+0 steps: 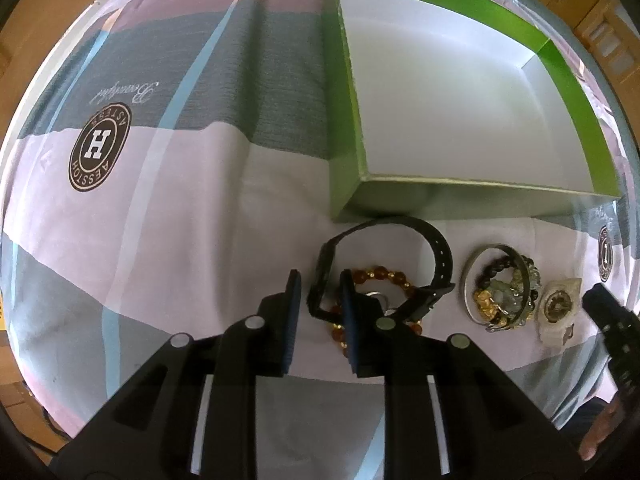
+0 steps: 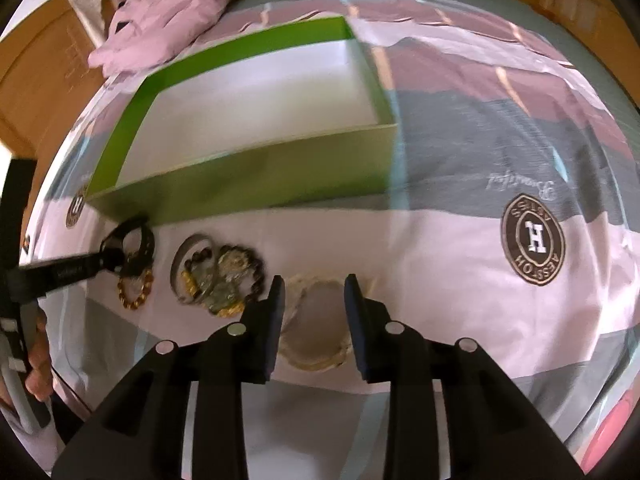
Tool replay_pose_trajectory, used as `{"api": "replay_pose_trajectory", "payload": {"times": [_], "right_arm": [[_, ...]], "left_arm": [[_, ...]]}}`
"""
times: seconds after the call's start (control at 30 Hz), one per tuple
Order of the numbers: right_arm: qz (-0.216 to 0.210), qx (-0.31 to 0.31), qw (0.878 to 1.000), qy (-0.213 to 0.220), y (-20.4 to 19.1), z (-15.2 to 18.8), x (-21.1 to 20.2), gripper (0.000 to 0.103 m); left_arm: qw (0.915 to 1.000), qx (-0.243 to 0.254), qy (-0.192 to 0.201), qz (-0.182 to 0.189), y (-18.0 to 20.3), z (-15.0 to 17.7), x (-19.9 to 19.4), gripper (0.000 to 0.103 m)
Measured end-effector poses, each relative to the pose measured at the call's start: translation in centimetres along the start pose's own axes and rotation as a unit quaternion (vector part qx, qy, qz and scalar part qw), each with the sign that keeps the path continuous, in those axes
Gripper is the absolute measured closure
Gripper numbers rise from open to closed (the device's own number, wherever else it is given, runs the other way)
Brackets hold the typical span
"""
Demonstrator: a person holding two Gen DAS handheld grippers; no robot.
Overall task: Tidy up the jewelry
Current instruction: 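Grasp the white watch with the right tool while the left tool grasps the black watch, then carry both watches into the green box and open both tools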
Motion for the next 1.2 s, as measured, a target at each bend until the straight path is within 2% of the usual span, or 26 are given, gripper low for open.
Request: {"api": "replay_pose_trajectory", "payload": {"times": [0.13,0.33,0.37,0.4,0.47,0.73,0.83,0.97,1.1,1.2], "right_arm": [[-0.026,-0.016,0.999,-0.015,-1.2,0.3,0.6,0.059],[-0.018,-0.033,0.998,-0.059,-2.0,1.6,2.4,0.057],[-0.017,-0.035,0.997,-0.064,-2.3,1.7,2.7,0.060],[-0.017,-0.039,0.997,-0.065,-2.5,1.8,2.9,0.076],[-0.015,-0.050,0.997,-0.065,-3.2,1.7,2.9,0.081],[-0.016,-0.056,0.998,-0.031,-3.9,0.6,1.1,0.083],[-0.033,-0.060,0.998,-0.009,-4.8,-0.7,-0.6,0.083],[-0.036,-0.074,0.996,0.031,-5.1,-3.5,-3.6,0.083],[-0.030,-0.094,0.993,0.063,-5.7,-7.6,-5.4,0.083],[-0.020,-0.097,0.991,0.085,-6.4,-10.7,-5.0,0.083]], "left_arm": [[1.0000,0.005,0.007,0.002,0.5,0.1,0.5,0.091],[0.9998,0.014,0.012,0.007,1.9,-0.1,0.8,0.092],[0.9998,0.016,0.013,0.008,2.1,-0.2,0.8,0.092],[0.9997,0.016,0.013,0.009,2.2,-0.3,0.8,0.092],[0.9997,0.017,0.013,0.014,2.4,-0.3,0.6,0.092],[0.9979,0.027,0.038,0.044,3.3,-0.9,-2.4,0.092],[0.9957,0.033,0.056,0.065,3.9,-1.0,-4.4,0.092],[0.9918,0.036,0.085,0.088,4.5,-1.1,-7.2,0.092],[0.9902,0.038,0.103,0.087,5.1,-3.4,-9.8,0.092],[0.9887,0.045,0.113,0.088,6.5,-5.4,-10.2,0.092]]}}
Point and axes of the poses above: each gripper's, at about its wrist camera, not at the fingertips, and x roughly the way its jaws point, y to its right, z to its underside, the point moved 5 cm from there along x, roughly the way its jaws point, and after that the axes turned 10 degrees about -x, right-handed, at the moved point
